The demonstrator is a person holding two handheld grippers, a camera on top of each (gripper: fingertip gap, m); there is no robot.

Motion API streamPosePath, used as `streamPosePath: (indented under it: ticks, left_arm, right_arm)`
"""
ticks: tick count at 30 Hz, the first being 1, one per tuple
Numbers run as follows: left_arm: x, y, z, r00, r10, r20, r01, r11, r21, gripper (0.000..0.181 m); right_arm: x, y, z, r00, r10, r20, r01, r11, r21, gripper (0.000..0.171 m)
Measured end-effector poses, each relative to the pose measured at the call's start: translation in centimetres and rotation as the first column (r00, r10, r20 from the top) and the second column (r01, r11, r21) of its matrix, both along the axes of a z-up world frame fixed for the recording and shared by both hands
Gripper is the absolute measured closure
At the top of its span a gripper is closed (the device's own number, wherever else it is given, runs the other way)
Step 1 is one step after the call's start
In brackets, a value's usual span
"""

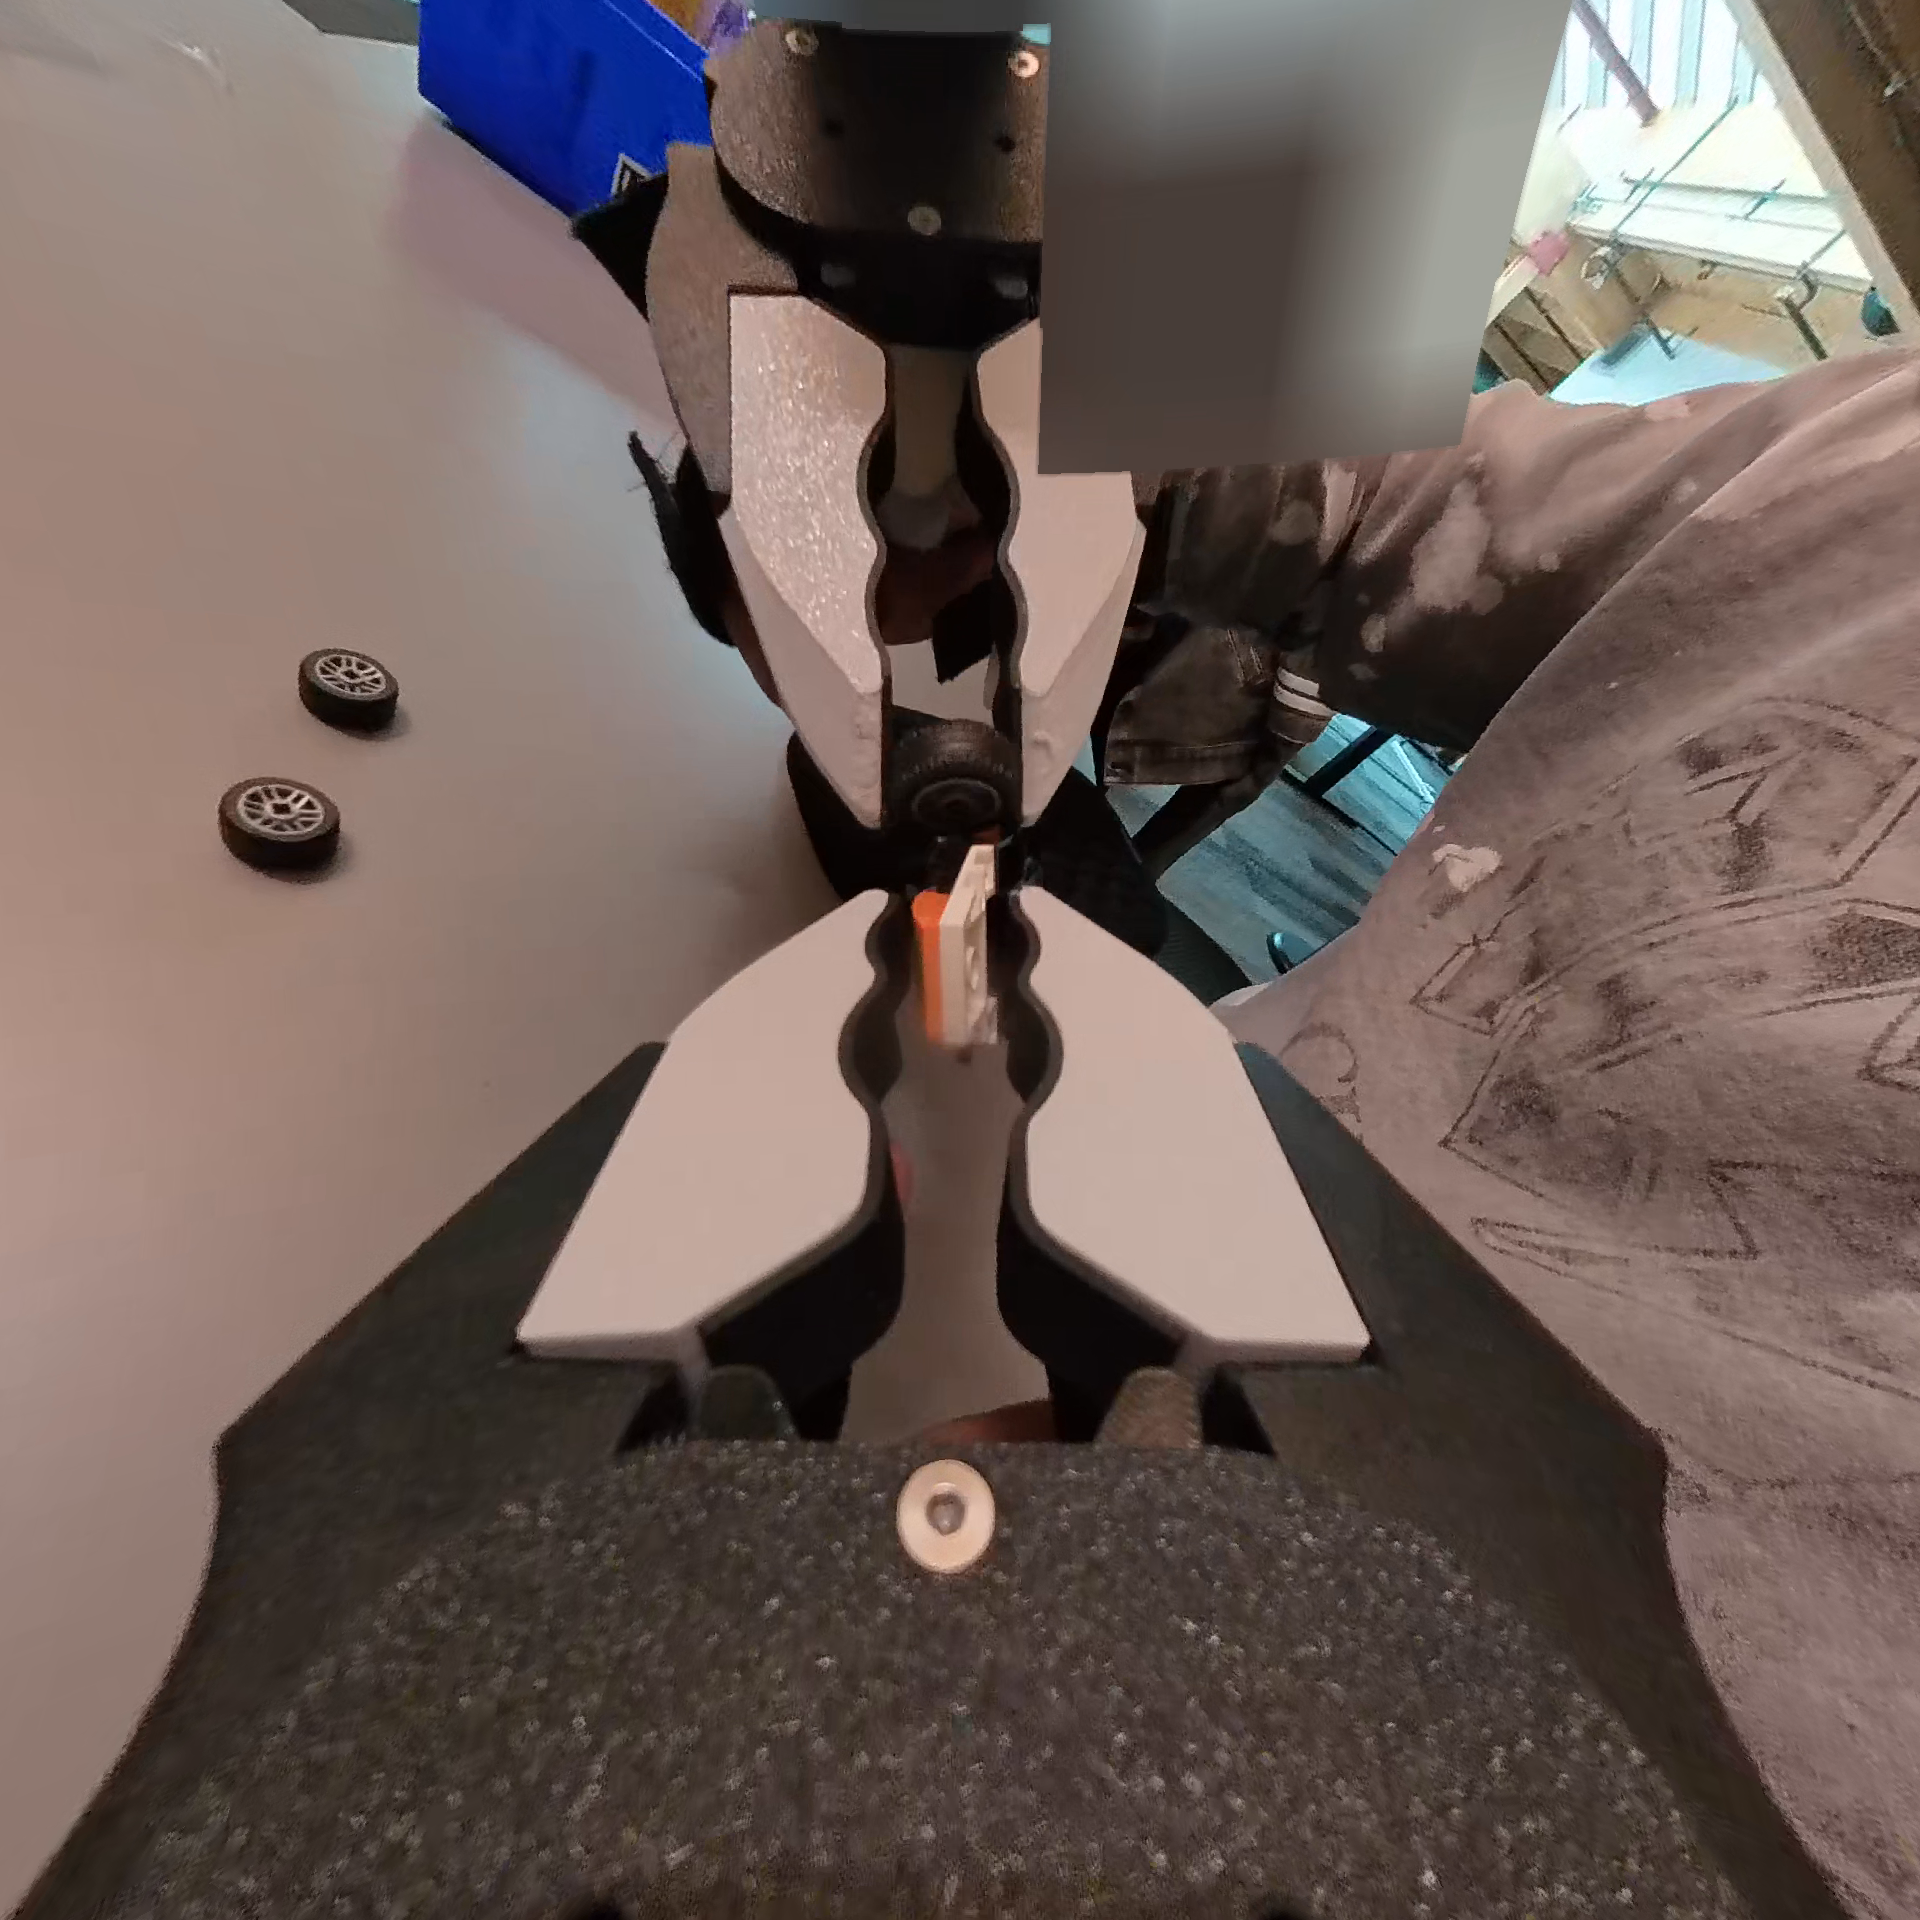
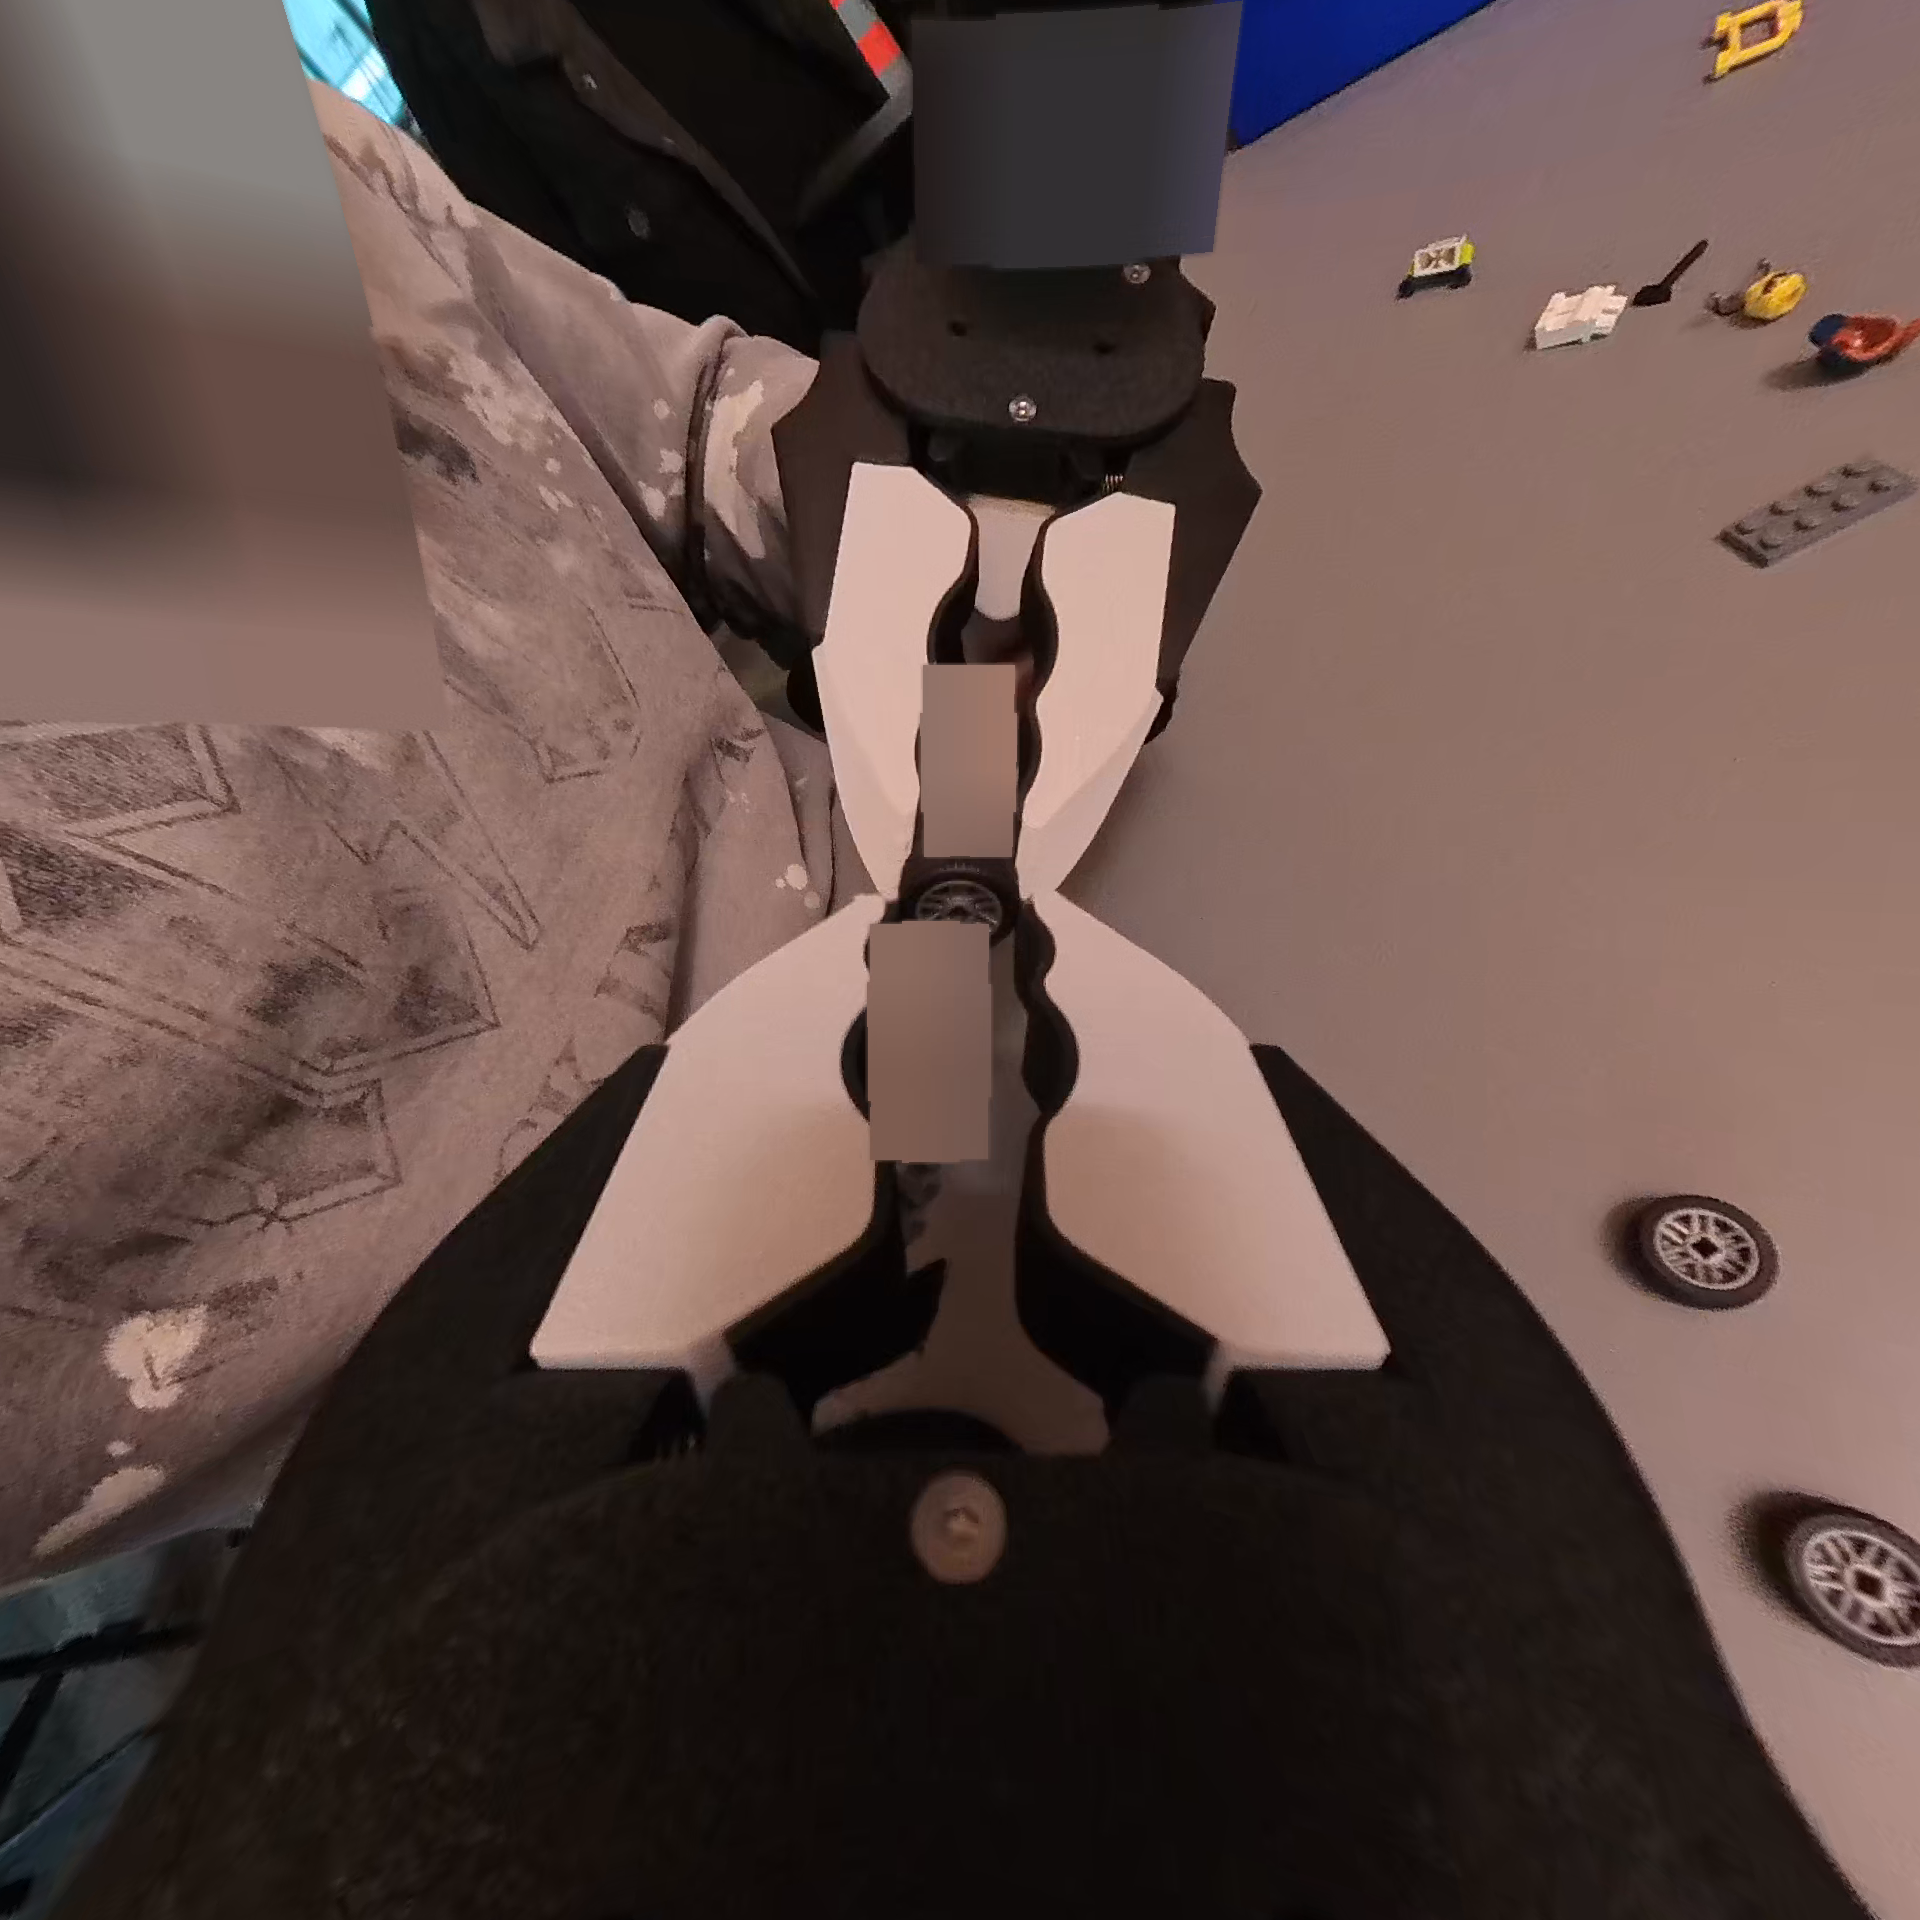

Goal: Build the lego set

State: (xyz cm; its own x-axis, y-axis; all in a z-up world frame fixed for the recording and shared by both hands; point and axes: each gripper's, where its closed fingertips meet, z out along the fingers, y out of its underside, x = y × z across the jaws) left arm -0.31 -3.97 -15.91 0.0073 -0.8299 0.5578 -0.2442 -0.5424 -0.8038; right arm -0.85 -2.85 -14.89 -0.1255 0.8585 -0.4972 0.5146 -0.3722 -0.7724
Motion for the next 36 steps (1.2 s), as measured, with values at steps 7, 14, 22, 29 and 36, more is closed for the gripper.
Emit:
streamPosePath:
  ticks: [7, 14, 22, 29, 36]
  left_arm:
    - [0.1, 0.0, -0.3, 0.998, -0.015, -0.062, 0.018, 0.999, 0.044, 0.165]
    - [0.3, -0.5, -1.5, 0.991, -0.044, -0.126, 0.048, 0.998, 0.031, 0.165]
    - [0.6, -0.8, -2.4, 0.988, -0.051, -0.147, 0.055, 0.998, 0.025, 0.165]
    - [0.6, -0.8, -2.4, 0.989, -0.05, -0.138, 0.059, 0.997, 0.059, 0.166]
    - [0.1, 0.7, -0.5, 0.999, 0.022, -0.024, -0.019, 0.992, 0.128, 0.165]
  right_arm:
    - [0.3, -0.1, -0.2, 1.0, 0.009, 0.025, -0.01, 1.0, 0.01, 0.151]
    - [0.7, -0.3, -1.5, 0.963, 0.118, 0.243, -0.162, 0.972, 0.17, 0.151]
    - [1.0, -0.8, -2.7, 0.879, 0.216, 0.426, -0.326, 0.923, 0.206, 0.151]
    - [0.7, -1.1, -2.7, 0.9, 0.218, 0.378, -0.291, 0.945, 0.149, 0.151]
    - [1.0, 0.2, -0.2, 0.949, 0.113, 0.295, -0.182, 0.959, 0.219, 0.146]
